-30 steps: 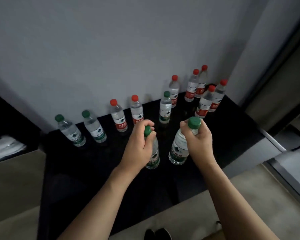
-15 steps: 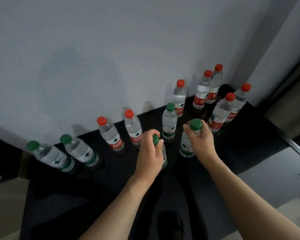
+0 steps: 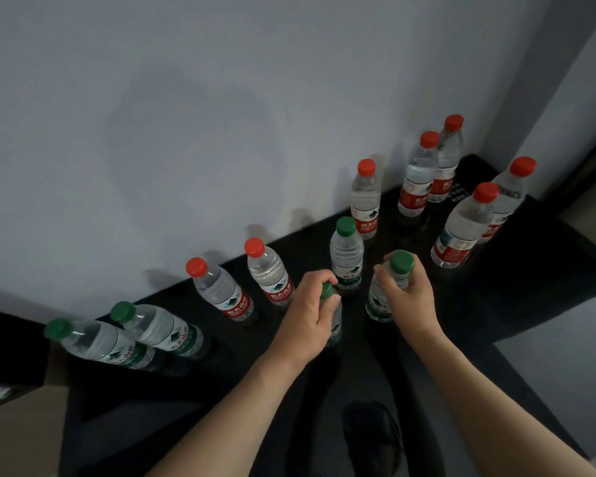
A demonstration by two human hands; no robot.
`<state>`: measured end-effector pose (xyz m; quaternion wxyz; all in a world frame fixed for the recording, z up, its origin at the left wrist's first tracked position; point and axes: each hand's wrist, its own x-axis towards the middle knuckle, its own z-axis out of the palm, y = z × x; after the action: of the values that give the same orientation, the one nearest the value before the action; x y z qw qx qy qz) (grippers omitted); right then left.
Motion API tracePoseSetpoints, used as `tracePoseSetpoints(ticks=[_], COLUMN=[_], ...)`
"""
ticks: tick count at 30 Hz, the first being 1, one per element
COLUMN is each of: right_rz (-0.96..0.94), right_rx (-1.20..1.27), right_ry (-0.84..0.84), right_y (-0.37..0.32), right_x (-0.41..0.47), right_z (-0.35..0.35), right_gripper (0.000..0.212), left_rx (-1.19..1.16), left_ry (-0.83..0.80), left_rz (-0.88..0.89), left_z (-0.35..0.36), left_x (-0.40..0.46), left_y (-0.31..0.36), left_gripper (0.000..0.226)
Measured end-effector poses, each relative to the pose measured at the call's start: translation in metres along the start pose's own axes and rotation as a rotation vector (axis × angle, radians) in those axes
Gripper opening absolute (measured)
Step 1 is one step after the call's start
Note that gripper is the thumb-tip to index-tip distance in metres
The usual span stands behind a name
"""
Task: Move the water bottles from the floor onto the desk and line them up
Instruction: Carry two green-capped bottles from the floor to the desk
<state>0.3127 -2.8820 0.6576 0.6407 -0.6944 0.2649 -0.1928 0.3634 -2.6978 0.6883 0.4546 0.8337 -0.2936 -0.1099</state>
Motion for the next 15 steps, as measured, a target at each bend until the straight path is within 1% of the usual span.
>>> tracePoseSetpoints(ticks=[4,9,13,15], right_rz=[0.007,0.021,0.048,0.058], right_rx=[-0.003,-0.032,-0.104,-0.151], right_ry=[-0.017,-0.039,-0.09,-0.093], right_y=[0.002,-0.001,-0.014,-0.022], right_x=[0.004,0.002,0.003,0.002], right_z=[0.0,-0.001,-0.004,-0.009], right_gripper=[0.023,0.031,0.027,0.032], left_rx=[-0.018,-0.025,0.002,0.053], left_ry=[-0.025,0.003,-0.025,-0.053], left_rz=[-0.014,0.013,-0.056,-0.082], left_z=[-0.002,0.0,-0.003,-0.007], left_x=[0.003,-0.004,-0.008,-0.008], left_y=[-0.004,-0.006,-0.003,0.0], left_gripper=[0.024,0.028,0.036,0.039])
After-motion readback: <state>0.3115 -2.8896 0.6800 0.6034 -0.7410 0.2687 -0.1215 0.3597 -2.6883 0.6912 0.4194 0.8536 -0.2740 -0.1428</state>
